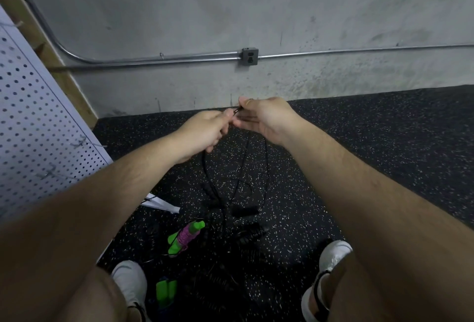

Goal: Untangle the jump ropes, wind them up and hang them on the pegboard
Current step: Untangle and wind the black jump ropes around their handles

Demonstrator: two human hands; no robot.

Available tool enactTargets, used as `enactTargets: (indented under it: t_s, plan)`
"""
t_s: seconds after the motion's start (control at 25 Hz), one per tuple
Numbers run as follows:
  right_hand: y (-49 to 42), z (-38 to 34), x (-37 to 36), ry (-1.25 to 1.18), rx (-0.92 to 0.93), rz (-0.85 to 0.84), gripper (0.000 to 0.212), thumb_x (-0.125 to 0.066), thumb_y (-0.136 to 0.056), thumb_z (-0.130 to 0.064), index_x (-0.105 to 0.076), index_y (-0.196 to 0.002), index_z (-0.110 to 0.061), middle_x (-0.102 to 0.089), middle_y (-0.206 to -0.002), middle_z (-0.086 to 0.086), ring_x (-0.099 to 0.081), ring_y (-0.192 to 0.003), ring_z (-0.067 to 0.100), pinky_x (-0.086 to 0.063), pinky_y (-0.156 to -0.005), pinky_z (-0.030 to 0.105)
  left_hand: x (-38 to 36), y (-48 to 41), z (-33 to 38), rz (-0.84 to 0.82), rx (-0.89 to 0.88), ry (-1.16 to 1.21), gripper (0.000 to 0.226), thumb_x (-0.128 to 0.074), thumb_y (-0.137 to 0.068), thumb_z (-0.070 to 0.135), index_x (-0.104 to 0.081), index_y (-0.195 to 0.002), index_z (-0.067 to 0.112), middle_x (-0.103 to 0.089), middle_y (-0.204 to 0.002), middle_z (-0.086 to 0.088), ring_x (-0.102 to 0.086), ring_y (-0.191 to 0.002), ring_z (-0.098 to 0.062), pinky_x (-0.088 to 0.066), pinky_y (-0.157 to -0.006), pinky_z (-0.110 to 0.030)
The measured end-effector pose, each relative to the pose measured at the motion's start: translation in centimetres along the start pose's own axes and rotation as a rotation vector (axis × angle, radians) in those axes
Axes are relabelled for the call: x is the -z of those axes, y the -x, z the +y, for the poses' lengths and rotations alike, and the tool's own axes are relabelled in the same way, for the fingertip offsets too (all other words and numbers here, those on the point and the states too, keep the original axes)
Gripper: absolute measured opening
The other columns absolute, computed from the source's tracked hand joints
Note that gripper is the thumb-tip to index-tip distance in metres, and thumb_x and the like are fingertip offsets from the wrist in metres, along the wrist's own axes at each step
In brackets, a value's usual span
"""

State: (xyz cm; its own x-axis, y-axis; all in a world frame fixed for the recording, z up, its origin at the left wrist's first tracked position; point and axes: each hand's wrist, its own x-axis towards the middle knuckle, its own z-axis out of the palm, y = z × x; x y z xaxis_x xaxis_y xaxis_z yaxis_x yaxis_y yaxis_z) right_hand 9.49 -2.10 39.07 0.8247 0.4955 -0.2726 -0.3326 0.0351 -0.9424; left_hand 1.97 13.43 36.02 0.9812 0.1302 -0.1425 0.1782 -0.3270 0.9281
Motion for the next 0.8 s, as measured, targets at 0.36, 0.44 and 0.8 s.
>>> enactTargets:
  t_s: [0.36, 0.44, 0.8]
  plan:
    - [0.0, 1.3, 0.9, 0.806, 0.145, -0.264, 0.018, -0.060, -0.092, -0.020, -0.070, -0.103, -0.029, -0.071, -0.109, -0.005, -0.062, -0.098, 0.010, -0.043, -0.078, 0.029, 1.5, -0.7, 1.5, 0.251, -0.261, 0.311, 0.039, -0.045, -0.107, 0.040, -0.047, -0.072, 0.022, -0.033, -0.057, 0.011, -0.026, -0.050, -0.008, -0.024, -0.047, -0.023]
    - [-0.3, 2.2, 2.0, 1.034, 0.091, -0.278, 0.015, -0.058, -0.100, -0.034, -0.071, -0.101, -0.026, -0.068, -0.099, -0.011, -0.058, -0.087, 0.004, -0.039, -0.075, 0.029, 2.5, -0.7, 2.1, 0.299, -0.279, 0.453, 0.038, -0.045, -0.107, 0.040, -0.047, -0.075, 0.020, -0.034, -0.055, 0.011, -0.026, -0.051, -0.008, -0.025, -0.047, -0.022]
    - [-0.9, -0.6, 0.0, 0.306, 0.383, -0.026, 0.021, -0.055, -0.104, -0.018, -0.068, -0.096, -0.003, -0.071, -0.083, 0.008, -0.060, -0.060, 0.010, -0.054, -0.058, 0.025, 0.8, -1.2, -3.6, 0.002, -0.043, -0.069, 0.041, -0.076, -0.089, 0.036, -0.062, -0.126, 0.026, -0.052, -0.061, 0.010, -0.045, -0.054, -0.009, -0.040, -0.062, -0.030]
